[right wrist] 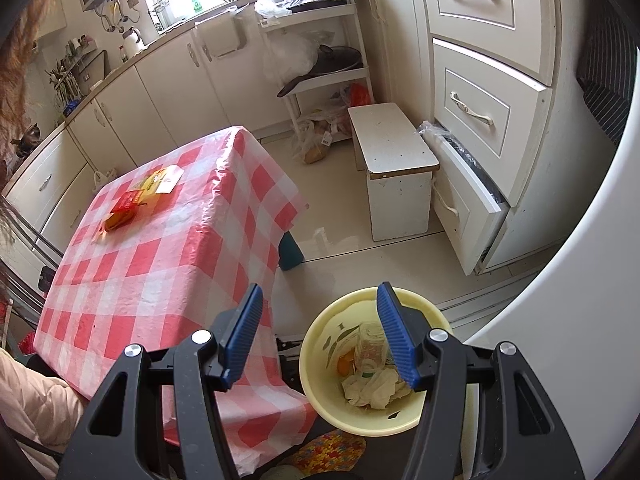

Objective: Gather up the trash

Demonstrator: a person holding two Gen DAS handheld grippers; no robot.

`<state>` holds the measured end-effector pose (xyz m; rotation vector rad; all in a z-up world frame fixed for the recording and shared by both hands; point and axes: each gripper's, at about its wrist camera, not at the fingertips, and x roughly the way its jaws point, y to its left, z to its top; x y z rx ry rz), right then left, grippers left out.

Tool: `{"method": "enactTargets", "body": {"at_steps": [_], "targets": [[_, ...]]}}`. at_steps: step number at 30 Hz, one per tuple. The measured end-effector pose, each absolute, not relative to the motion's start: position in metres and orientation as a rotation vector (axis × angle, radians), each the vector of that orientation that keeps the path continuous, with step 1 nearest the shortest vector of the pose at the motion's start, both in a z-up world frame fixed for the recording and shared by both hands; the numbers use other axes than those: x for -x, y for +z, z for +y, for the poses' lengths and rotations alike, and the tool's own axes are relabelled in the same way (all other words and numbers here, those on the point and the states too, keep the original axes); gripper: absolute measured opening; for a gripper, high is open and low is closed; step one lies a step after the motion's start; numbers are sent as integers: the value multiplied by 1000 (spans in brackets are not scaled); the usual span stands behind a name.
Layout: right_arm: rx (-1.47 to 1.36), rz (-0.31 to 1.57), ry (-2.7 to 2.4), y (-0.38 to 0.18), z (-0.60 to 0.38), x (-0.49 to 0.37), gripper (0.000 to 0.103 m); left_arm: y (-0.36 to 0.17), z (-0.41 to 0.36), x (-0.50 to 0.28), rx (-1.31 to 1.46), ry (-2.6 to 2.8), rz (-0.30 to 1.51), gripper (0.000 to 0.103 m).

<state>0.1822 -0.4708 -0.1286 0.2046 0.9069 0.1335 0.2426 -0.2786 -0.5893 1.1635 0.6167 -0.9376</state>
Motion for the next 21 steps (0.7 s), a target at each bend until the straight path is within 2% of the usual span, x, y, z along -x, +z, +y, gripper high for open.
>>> {"method": "enactTargets", "body": {"at_steps": [4, 6, 13, 14, 16, 17, 20, 21], "targets": [[-212, 912, 136, -129, -471, -184, 58, -591, -284, -245, -1167, -949, 609, 61], [-220, 914, 132, -129, -471, -184, 58, -589, -284, -250, -1100, -921, 686, 67], [-232, 913, 135, -128, -470, -185, 58, -570, -279, -294, -765, -941, 954, 79], [-232, 914, 135, -129, -469, -185, 58, -570, -275, -303, -746, -909, 993, 83], [-236, 912, 134, -129, -470, -185, 58, -575, -265, -314, -780, -822, 1012, 85], [-241, 910, 136, -128, -470, -184, 58, -575, -260, -319, -738, -808, 1044, 85], [-249, 907, 141, -129, -472, -184, 58, -561, -237, -342, -321, -908, 1201, 85], [-251, 910, 140, -129, -472, -184, 58, -558, -238, -342, -296, -937, 1207, 85]]}}
